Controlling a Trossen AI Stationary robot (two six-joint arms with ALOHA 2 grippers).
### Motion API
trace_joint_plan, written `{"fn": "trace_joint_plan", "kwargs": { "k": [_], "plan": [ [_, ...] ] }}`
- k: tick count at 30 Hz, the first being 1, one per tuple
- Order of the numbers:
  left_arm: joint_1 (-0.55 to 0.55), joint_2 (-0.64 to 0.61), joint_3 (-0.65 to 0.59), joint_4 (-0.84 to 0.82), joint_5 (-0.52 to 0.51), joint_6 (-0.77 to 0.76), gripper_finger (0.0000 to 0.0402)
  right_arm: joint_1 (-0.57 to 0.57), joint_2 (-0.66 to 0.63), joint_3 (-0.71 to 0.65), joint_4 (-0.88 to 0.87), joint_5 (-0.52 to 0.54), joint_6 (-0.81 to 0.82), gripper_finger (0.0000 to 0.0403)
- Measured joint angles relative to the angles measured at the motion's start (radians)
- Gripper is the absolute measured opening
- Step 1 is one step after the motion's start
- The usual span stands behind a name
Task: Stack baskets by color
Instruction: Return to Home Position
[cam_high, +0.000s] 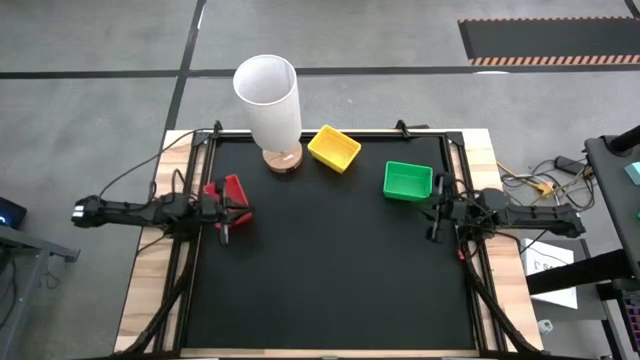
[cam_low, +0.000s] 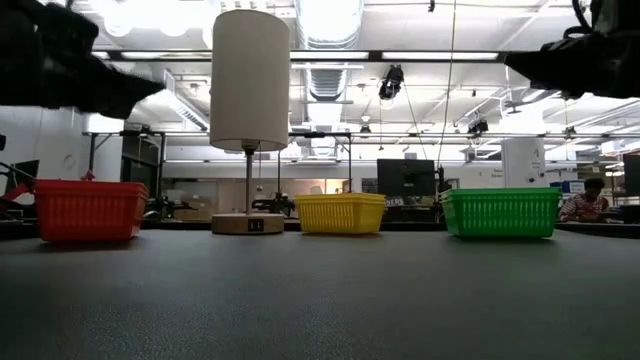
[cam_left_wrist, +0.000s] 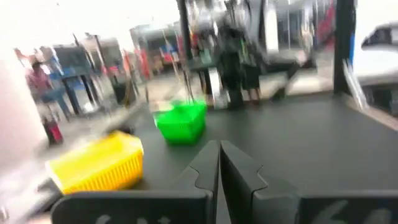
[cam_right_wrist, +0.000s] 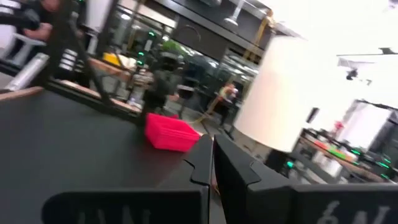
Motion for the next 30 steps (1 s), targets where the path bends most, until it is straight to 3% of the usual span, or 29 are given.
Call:
{"fn": "trace_joint_plan", "kwargs": {
  "k": [4,9,17,30],
  "plan": [
    [0.000,0.032,0.002,0.107,-0.035,0.006,0.0000,0.000,0.009,0.000,0.010,-0.045,-0.009,0.0009],
    [0.000,0.051,0.002,0.121,-0.034,0.006,0.0000,0.000,0.015,0.000,0.009,-0.041,0.018,0.0009],
    [0.000,0.076,0.001,0.121,-0.034,0.005,0.0000,0.000,0.026,0.000,-0.001,-0.043,0.198,0.0009],
    [0.000,0.112,0.001,0.122,-0.034,0.005,0.0000,0.000,0.026,0.000,-0.006,-0.043,0.212,0.0009]
  ]
}}
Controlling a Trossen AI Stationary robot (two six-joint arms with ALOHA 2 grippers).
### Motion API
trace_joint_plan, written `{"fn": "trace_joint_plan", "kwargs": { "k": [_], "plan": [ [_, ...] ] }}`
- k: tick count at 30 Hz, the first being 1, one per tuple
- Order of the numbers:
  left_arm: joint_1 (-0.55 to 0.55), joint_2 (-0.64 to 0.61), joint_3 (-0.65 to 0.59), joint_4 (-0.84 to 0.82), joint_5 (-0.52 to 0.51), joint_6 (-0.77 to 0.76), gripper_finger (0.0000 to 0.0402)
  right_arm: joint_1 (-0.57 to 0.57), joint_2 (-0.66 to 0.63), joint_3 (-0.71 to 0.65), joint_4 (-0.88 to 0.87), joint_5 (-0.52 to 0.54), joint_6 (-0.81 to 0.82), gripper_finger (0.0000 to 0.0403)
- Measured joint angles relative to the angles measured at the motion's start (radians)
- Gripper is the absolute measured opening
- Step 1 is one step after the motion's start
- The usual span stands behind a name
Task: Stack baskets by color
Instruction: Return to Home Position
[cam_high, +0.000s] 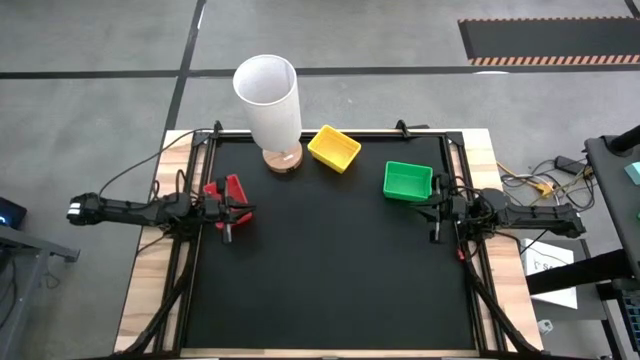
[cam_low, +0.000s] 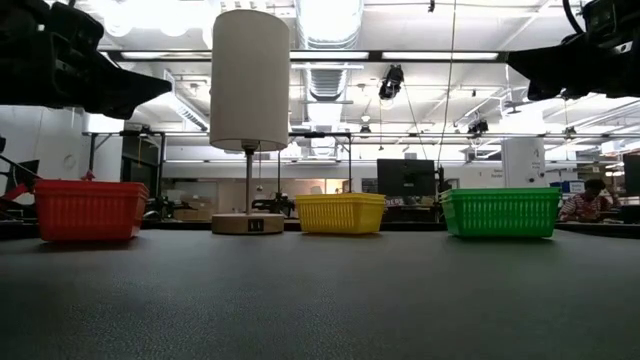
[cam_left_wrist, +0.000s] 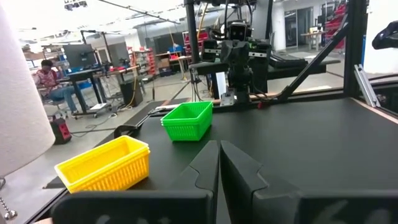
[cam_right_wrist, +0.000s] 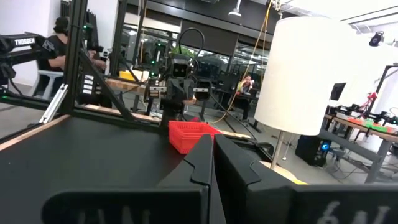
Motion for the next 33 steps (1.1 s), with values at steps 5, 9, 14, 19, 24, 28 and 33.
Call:
{"fn": "trace_joint_plan", "kwargs": {
  "k": [5,9,14,19,24,28,33],
  "plan": [
    [0.000,0.010,0.000,0.001,0.000,0.000,0.0000,0.000,0.000,0.000,0.000,0.000,0.000,0.0009],
    [0.000,0.012,0.000,0.000,0.000,0.000,0.0000,0.000,0.000,0.000,0.000,0.000,0.001,0.0009],
    [0.000,0.015,0.000,0.001,0.000,0.000,0.0000,0.000,0.000,0.000,0.000,0.000,0.000,0.0009],
    [0.000,0.017,-0.001,0.000,0.000,0.000,0.0000,0.000,0.000,0.000,0.000,0.000,0.000,0.0009],
    [0.000,0.017,-0.001,0.001,0.000,0.000,0.0000,0.000,0.000,0.000,0.000,0.000,0.000,0.0009],
    [0.000,0.017,-0.001,0.001,0.000,0.000,0.0000,0.000,0.000,0.000,0.000,0.000,0.001,0.0009],
    [0.000,0.016,-0.001,0.001,0.000,0.000,0.0000,0.000,0.000,0.000,0.000,0.000,0.000,0.0009]
  ]
}}
